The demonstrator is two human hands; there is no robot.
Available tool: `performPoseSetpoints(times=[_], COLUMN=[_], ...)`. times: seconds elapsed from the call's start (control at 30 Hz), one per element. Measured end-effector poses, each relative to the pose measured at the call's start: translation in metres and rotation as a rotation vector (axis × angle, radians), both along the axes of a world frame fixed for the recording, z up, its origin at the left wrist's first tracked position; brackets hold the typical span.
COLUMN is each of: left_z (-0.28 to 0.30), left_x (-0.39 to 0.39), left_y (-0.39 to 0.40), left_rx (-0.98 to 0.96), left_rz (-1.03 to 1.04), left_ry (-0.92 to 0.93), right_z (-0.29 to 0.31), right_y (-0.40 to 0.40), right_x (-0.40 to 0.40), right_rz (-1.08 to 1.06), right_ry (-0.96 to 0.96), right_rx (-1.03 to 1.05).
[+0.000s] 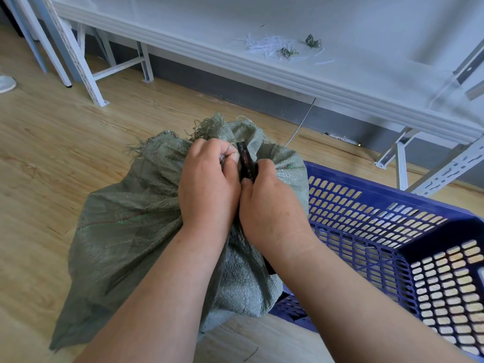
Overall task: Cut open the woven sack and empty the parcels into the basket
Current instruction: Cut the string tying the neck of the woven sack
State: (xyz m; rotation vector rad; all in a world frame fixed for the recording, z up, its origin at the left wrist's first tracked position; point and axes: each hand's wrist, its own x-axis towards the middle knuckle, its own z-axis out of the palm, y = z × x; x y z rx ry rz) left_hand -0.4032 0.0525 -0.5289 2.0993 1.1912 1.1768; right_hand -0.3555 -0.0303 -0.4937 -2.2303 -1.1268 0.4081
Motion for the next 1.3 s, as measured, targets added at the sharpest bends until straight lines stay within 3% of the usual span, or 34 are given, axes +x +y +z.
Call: performPoseSetpoints(times=[0.63, 0.93, 1.3], left_z=[-0.003, 0.001, -0.002], left_x=[0.0, -0.007, -0.004], left_y=[0.002, 0.006, 0.007], left_rx=[-0.015, -0.125, -0.043], left_rz=[-0.001, -0.037, -0.059], left_ry=[-0.016, 0.016, 0.015], right_z=[-0.001, -0.005, -0.004], right_y=[-0.001, 0.001, -0.001], right_x=[-0.002, 0.003, 0.005], right_rz=[-0.01, 0.002, 0.013], right_ry=[-0.014, -0.051, 0.013], right_rx=[-0.02, 0.003, -0.024])
